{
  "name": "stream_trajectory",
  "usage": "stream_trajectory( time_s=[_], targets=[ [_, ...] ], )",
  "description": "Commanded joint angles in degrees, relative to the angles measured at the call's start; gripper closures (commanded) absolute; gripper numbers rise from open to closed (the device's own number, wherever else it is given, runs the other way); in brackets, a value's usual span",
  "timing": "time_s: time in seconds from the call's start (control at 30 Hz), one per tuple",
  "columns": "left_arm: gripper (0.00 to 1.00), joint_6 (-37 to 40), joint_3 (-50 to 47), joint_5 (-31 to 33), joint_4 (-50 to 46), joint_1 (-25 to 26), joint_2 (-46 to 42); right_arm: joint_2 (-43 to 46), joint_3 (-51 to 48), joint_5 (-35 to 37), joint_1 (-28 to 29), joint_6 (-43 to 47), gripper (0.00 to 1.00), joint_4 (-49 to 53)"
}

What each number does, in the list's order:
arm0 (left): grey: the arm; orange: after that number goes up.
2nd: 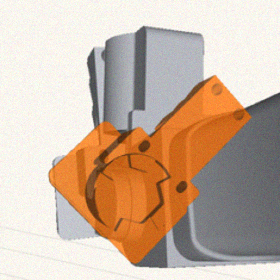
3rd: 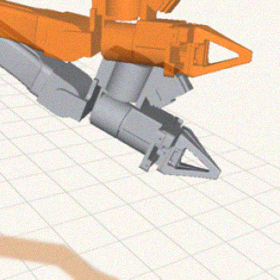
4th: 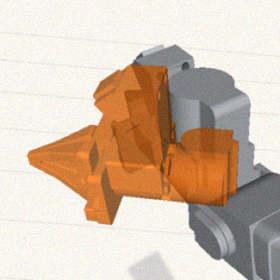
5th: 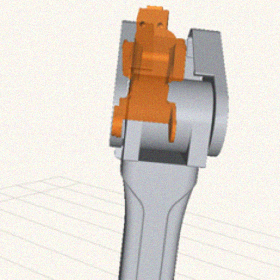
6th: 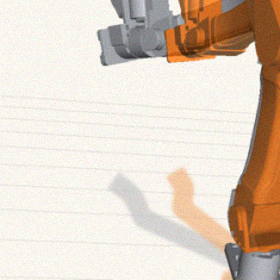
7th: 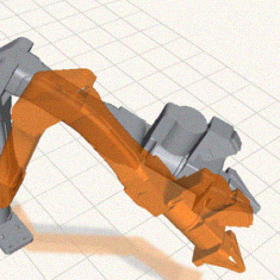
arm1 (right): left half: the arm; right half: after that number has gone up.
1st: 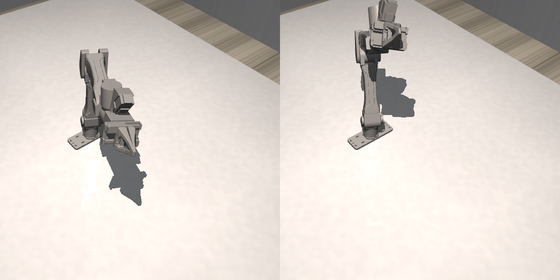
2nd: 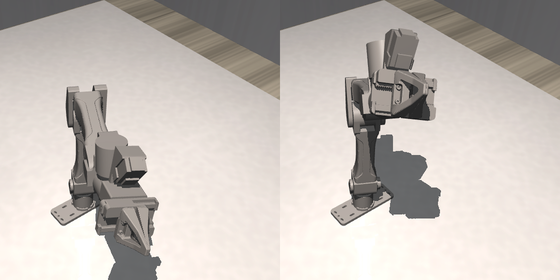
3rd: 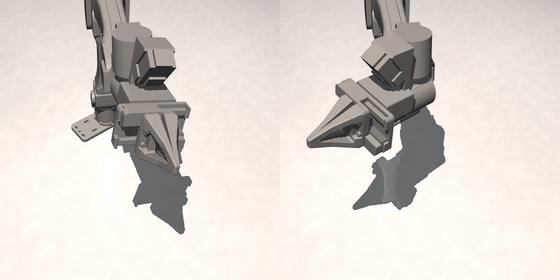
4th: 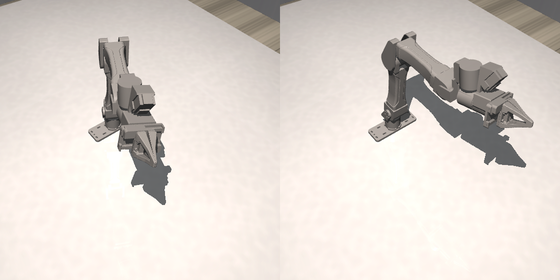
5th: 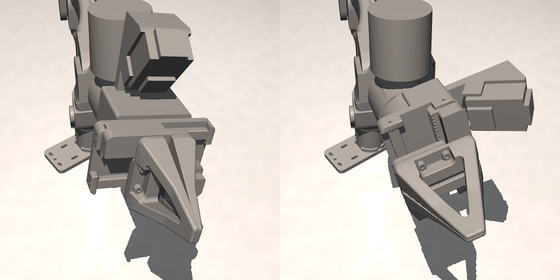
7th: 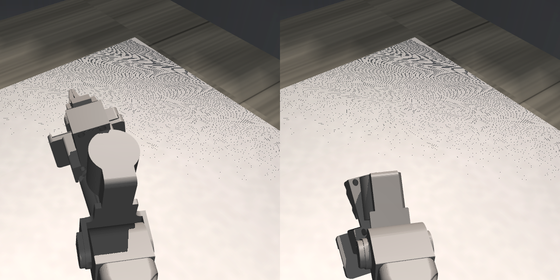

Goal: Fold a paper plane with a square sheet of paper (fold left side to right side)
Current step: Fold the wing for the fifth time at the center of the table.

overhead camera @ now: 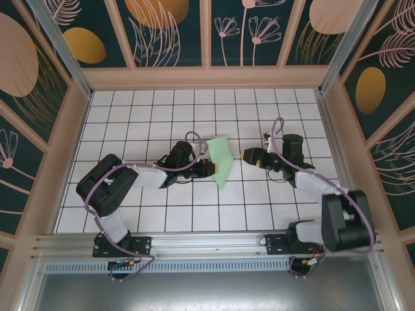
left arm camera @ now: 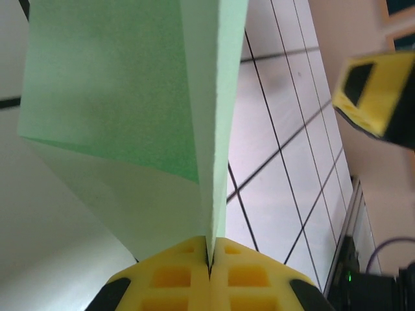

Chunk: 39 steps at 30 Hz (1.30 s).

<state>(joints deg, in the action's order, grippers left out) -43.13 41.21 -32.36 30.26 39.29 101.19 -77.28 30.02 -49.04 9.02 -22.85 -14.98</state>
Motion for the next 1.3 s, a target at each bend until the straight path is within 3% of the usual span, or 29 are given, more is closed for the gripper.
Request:
stream_trajectory(
  time_s=[0.0, 0.33, 0.5, 0.73, 0.9, 1.07, 1.27],
  targets=[
    [0.96, 6.1, -0.84, -7.03, 1.13, -0.45, -0.42, -5.73, 1.53, -10.21, 0.36, 0.89, 0.35, -10.28],
    [0.96, 7.95, -1.75, -12.26, 2.7, -0.71, 1.64, -18.9, 5.02, -15.35, 2.43, 1.52, 0.36, -18.84],
    [0.96, 8.98, -1.14, -13.09, 1.46, -0.7, 2.22, -22.05, 5.91, -17.23, 2.6, 2.3, 0.42, -19.81],
    [0.96, 9.91, 0.07, -13.22, -0.76, -0.83, 3.94, -23.07, 6.63, -17.99, 2.44, 5.62, 0.7, -16.05],
    [0.93, 10.17, 1.08, -12.66, -1.78, -0.71, 5.47, -21.37, 6.47, -14.91, 1.55, 8.36, 0.84, -11.15],
    [0.78, 11.61, 2.46, -10.56, -4.71, -0.73, 6.23, -19.13, 6.52, -12.06, 1.05, 10.0, 1.0, -5.41],
    [0.53, 17.7, 4.43, -1.9, -14.31, -1.31, 0.1, -15.88, 5.85, -6.88, 1.36, 7.02, 1.0, -0.48]
  ],
)
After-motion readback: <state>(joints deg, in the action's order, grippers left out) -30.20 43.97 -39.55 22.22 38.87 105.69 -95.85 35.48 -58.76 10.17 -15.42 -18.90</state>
